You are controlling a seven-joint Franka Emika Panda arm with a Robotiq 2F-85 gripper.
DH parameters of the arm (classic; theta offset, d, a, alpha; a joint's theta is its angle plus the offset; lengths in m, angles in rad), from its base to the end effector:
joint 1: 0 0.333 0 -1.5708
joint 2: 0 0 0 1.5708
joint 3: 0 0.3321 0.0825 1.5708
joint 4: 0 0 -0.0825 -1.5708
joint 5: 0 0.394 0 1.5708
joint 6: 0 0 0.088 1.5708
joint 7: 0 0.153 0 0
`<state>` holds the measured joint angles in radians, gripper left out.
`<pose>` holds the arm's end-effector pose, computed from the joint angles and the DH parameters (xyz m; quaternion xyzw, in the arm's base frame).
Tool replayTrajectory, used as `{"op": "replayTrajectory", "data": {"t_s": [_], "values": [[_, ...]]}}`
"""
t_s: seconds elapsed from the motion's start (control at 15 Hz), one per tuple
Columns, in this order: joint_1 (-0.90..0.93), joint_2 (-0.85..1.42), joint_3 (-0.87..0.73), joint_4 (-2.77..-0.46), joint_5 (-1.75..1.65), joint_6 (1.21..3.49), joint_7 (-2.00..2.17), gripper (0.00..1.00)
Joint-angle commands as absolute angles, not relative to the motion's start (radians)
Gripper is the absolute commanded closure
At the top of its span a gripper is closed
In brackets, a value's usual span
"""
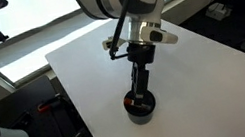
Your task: Take the marker out of the mug.
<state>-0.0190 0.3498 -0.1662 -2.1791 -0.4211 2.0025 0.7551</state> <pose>0.4762 -0.1359 0.1753 0.8966 -0.3088 -0.1917 0.2529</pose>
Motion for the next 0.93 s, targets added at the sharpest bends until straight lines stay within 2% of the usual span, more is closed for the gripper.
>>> {"op": "replayTrajectory", "data": {"t_s": [0.0, 0.87], "values": [[-0.009, 0.374, -0.175, -2.167, -0.432, 2.001, 0.77, 0.0], [-0.004, 0.446, -0.194, -2.143, -0.439, 1.997, 0.78, 0.0]]}}
